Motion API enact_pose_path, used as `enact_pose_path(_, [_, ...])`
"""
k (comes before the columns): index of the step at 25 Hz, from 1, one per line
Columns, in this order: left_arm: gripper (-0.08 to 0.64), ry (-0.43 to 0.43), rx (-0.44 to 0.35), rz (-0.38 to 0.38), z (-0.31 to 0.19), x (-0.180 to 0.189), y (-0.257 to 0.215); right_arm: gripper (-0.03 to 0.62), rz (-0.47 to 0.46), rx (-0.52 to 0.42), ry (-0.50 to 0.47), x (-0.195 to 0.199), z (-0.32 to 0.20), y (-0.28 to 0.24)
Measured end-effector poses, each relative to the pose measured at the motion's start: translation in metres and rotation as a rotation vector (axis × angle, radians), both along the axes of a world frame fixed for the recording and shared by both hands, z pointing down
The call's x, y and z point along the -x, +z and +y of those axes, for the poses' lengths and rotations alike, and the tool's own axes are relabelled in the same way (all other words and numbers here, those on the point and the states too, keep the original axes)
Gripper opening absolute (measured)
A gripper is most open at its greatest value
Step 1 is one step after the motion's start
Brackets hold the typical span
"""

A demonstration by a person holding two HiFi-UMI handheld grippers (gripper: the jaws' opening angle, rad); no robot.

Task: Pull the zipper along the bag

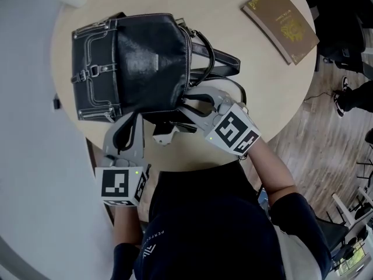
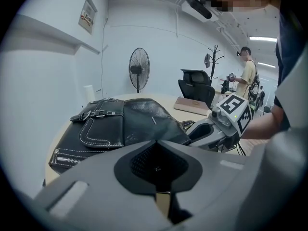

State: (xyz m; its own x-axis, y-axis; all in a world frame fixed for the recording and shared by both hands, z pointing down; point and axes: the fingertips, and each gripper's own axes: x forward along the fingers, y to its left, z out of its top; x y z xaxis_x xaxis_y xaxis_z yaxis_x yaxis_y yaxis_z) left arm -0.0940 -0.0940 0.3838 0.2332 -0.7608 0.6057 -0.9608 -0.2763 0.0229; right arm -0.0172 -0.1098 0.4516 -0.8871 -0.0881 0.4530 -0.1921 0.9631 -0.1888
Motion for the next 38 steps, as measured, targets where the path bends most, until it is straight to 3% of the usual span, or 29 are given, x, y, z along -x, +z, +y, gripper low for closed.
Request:
enact_pose_path(3, [0.02, 0.013, -0.005, 0.002, -0.001, -0.003, 0.0, 0.06, 0.0, 0.015, -0.004, -0.002, 0.0, -0.001])
enact_pose_path(5, [0.02, 0.02, -0.006, 0.002, -0.001, -0.004, 0.0, 0.015, 0.006, 0.018, -0.001, -0.005, 0.0, -0.001])
enact_pose_path(23, [0.05, 0.115, -0.02, -0.007, 0.001, -0.017, -0.006, 0.014, 0.159, -0.077, 0.101, -0.013, -0.004, -0.007])
enact_pose_path(29, [0.083, 0.204, -0.043, -0.055, -0.006, -0.03, -0.008, 0.014, 0.197, -0.065, 0.129, -0.014, -0.005, -0.011])
enact_pose_path(38, [0.153, 0.343, 0.0, -0.141, -0.012, -0.039, 0.0, 0.014, 0.182, 0.006, 0.099, -0.014, -0.004, -0.01])
